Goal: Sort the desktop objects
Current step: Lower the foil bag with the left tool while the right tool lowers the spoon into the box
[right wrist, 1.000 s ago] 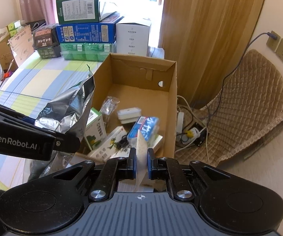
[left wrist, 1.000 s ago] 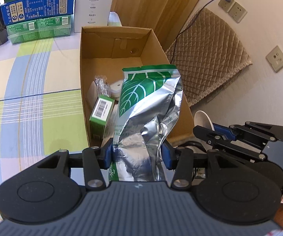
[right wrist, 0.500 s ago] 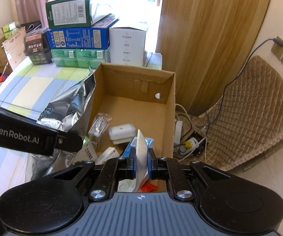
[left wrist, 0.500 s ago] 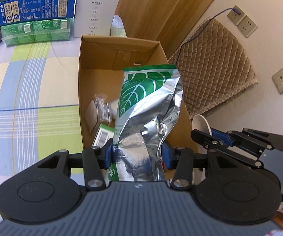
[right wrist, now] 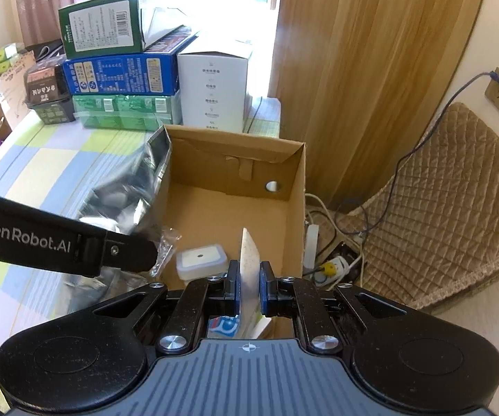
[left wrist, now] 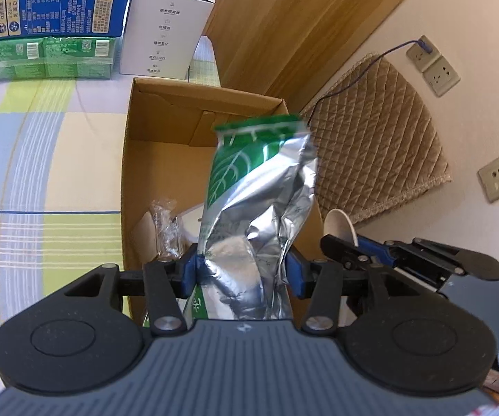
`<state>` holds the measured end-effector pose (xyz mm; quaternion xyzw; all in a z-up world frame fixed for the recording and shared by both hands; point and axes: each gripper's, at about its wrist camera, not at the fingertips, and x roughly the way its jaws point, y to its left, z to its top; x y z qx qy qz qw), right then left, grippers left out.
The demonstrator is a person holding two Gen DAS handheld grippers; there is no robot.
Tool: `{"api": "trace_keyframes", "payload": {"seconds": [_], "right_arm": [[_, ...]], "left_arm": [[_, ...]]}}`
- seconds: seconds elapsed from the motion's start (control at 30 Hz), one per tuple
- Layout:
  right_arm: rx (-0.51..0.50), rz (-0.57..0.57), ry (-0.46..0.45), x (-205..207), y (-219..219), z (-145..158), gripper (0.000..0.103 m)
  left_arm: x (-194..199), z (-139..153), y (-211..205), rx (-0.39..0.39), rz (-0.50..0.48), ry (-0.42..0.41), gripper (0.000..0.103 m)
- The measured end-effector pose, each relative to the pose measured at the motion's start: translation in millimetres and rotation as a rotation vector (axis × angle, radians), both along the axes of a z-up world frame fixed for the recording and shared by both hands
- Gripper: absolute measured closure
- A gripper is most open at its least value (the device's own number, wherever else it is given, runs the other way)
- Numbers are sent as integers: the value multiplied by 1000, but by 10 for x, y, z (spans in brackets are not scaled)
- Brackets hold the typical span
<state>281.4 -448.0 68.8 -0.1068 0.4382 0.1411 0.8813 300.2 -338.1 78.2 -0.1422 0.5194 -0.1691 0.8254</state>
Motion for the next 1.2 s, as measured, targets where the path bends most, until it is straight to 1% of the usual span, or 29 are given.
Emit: {"api": "trace_keyframes", "payload": {"seconds": [0.03,0.1,0.23,0.47,0.57,0.67,0.7,0.73,0.77,0.8,0.87,0.97,1.03,1.1,1.17,1.2], "right_arm": [[-1,-1,3,19,4,-17,96],[-4,-4,7,46,13,-48,96],[-8,0,17,86,32,-103,96],[-4,9,24,104,105,-149,96],[-1,12,15,108,139,-139,96],[36,8,-11,126,120,-103,94],[42,0,-10,140,113,-95,84],[41,-4,-12,149,111,-85,60],[40,-2,-17,147,106,-73,48],[39,0,-26,134,101,-61,41],[39,4,-32,102,84,-38,41],[44,1,-37,18,43,-12,41],[45,-2,-41,-65,8,-3,40],[47,-11,-46,-169,-34,8,38],[56,-22,-48,-290,-76,16,33],[58,-23,-48,-361,-92,18,29]], "left_arm": [[21,-8,10,-8,10,-4,51],[48,-10,57,-23,35,-19,48],[68,-6,122,0,37,-33,48],[46,-37,260,50,45,-33,48],[30,-42,306,61,48,-37,48],[3,-44,330,69,41,-42,48],[-4,-47,333,73,38,-42,48],[-21,-49,340,75,36,-42,48],[-31,-52,343,77,34,-42,48],[-44,-56,341,85,30,-43,48],[-80,-64,329,104,20,-51,48],[-167,-75,339,130,18,-71,41],[-253,-75,357,149,25,-91,29],[-359,-66,378,169,33,-122,21],[-475,-54,395,195,35,-156,13],[-540,-51,405,207,39,-170,9]]}}
